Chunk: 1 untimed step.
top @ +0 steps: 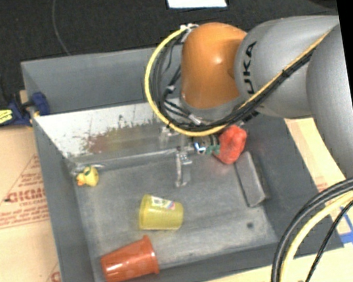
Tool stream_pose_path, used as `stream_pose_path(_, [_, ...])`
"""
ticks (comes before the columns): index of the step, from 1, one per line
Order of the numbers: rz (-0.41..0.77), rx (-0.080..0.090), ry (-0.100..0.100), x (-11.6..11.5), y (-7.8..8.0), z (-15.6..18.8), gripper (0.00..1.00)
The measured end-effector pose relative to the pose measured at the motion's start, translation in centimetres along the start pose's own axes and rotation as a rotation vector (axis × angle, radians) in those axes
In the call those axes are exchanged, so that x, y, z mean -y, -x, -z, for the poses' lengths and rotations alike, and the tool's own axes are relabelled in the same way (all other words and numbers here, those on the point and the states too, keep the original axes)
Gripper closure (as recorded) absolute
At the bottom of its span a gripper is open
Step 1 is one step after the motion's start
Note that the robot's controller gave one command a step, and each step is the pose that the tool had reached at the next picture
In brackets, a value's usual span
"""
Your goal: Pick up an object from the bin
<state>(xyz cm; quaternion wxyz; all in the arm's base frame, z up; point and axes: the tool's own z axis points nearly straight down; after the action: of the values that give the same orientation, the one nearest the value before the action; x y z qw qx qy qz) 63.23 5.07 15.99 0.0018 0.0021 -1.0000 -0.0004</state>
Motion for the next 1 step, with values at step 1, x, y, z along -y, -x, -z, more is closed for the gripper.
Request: stream_pose_path(1, [-0.001,0.008,0.0,0.02,0.2,0.47,0.0])
